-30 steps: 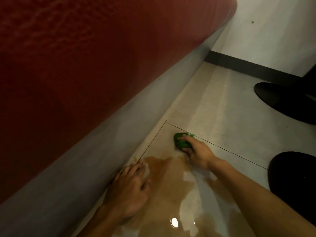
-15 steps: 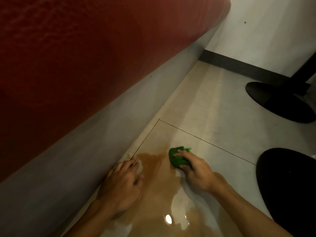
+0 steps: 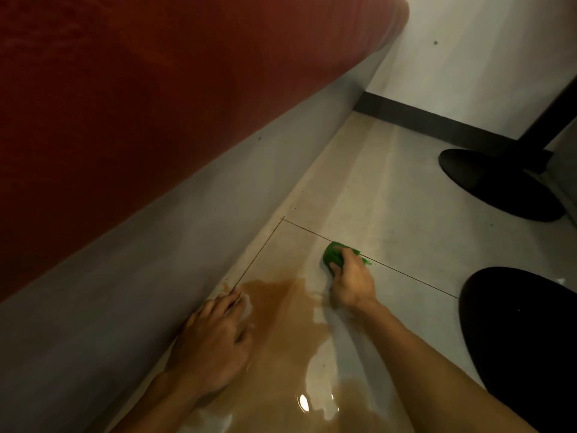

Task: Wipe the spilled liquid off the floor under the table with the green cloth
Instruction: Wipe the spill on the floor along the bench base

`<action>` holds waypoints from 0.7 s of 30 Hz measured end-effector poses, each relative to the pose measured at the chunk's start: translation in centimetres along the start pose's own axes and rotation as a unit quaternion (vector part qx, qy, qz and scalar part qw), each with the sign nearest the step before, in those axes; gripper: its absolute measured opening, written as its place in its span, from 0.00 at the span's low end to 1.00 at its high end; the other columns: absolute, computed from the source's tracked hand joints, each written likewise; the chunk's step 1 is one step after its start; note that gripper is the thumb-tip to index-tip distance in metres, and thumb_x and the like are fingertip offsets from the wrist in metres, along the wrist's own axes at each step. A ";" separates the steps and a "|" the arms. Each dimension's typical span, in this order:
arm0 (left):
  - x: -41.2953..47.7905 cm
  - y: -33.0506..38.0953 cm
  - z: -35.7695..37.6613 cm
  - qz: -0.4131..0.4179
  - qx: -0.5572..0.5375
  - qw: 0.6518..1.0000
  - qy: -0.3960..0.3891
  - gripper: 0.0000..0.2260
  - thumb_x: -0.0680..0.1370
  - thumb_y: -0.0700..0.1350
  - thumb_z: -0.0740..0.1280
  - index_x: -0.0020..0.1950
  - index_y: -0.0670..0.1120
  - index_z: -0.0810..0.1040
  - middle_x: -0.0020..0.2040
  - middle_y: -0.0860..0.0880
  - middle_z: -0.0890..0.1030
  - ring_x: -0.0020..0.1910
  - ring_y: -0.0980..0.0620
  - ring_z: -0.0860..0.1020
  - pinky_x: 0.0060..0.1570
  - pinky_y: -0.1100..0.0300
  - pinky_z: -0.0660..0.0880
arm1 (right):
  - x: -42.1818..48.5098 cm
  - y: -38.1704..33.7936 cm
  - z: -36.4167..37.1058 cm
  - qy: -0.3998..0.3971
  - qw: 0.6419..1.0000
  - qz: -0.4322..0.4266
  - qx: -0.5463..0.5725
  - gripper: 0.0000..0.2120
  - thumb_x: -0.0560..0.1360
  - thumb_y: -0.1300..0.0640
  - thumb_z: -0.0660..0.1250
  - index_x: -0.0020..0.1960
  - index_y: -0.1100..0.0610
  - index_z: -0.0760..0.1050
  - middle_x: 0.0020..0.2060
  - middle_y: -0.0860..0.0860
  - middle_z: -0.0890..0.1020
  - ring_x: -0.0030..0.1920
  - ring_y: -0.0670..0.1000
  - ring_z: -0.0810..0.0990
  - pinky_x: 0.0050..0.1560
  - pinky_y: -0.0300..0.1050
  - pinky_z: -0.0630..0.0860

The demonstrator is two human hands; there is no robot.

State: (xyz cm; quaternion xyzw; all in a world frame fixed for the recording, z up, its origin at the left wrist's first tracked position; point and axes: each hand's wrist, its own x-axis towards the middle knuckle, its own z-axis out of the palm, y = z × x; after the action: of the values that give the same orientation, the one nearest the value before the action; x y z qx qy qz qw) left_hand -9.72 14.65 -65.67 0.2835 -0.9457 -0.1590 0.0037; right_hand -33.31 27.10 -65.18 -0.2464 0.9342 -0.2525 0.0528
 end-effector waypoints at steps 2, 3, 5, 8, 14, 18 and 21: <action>0.0 0.1 -0.2 0.000 0.006 1.000 -0.006 0.36 0.68 0.64 0.37 0.75 0.59 0.59 0.76 0.62 0.55 0.73 0.58 0.59 0.67 0.59 0.59 | 0.0 -1.7 1.1 -0.019 0.999 -0.033 -0.027 0.18 0.79 0.56 0.60 0.69 0.54 0.67 0.68 0.57 0.71 0.67 0.60 0.68 0.65 0.50 0.67; -0.1 0.2 -0.2 -0.001 0.007 1.000 -0.010 0.36 0.69 0.64 0.38 0.75 0.59 0.60 0.76 0.62 0.56 0.72 0.58 0.59 0.67 0.58 0.60 | -0.1 -2.6 1.5 -0.031 0.998 -0.049 -0.032 0.19 0.80 0.55 0.60 0.70 0.54 0.66 0.69 0.58 0.70 0.69 0.60 0.67 0.67 0.51 0.66; -0.2 0.1 -0.3 -0.005 0.003 1.000 -0.010 0.35 0.69 0.64 0.39 0.75 0.59 0.60 0.76 0.62 0.57 0.73 0.57 0.60 0.67 0.57 0.60 | -0.7 -4.5 2.1 -0.061 0.995 -0.072 -0.021 0.21 0.80 0.53 0.60 0.72 0.53 0.63 0.72 0.57 0.67 0.71 0.59 0.65 0.71 0.53 0.63; -0.2 0.2 -0.5 -0.010 -0.001 1.000 -0.015 0.36 0.67 0.64 0.37 0.76 0.60 0.56 0.77 0.62 0.53 0.74 0.58 0.56 0.69 0.57 0.57 | -2.3 -6.5 2.6 -0.105 0.986 -0.133 0.003 0.23 0.80 0.52 0.59 0.74 0.52 0.61 0.74 0.54 0.63 0.73 0.57 0.62 0.74 0.52 0.59; -1.4 1.1 -2.0 -0.054 -0.096 0.994 -0.013 0.29 0.77 0.61 0.49 0.77 0.55 0.51 0.77 0.58 0.54 0.74 0.57 0.53 0.73 0.60 0.52 | -1.7 -5.6 1.0 -0.206 0.931 -0.272 -0.126 0.24 0.79 0.52 0.62 0.74 0.47 0.60 0.75 0.51 0.62 0.72 0.56 0.64 0.72 0.49 0.63; -3.6 1.1 -2.2 -0.115 -0.067 0.991 -0.026 0.29 0.80 0.58 0.49 0.78 0.51 0.47 0.78 0.54 0.50 0.76 0.54 0.50 0.73 0.58 0.51 | 0.1 -6.5 0.8 -0.177 0.961 -0.188 -0.101 0.27 0.78 0.49 0.63 0.74 0.52 0.61 0.72 0.56 0.66 0.69 0.59 0.68 0.70 0.49 0.65; -4.0 0.6 -1.6 -0.123 -0.031 0.991 -0.047 0.32 0.77 0.60 0.43 0.78 0.48 0.49 0.79 0.52 0.49 0.76 0.52 0.50 0.73 0.56 0.49 | -0.2 -8.7 2.6 -0.170 0.968 -0.169 -0.069 0.26 0.78 0.47 0.63 0.73 0.51 0.61 0.72 0.55 0.66 0.69 0.59 0.68 0.70 0.49 0.64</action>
State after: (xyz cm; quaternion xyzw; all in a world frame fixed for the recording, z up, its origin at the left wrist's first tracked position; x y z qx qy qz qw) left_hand -6.49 16.81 -63.69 0.3901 -0.8973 -0.2002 -0.0514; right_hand -28.80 19.53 -63.07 -0.4429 0.8715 -0.1471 0.1503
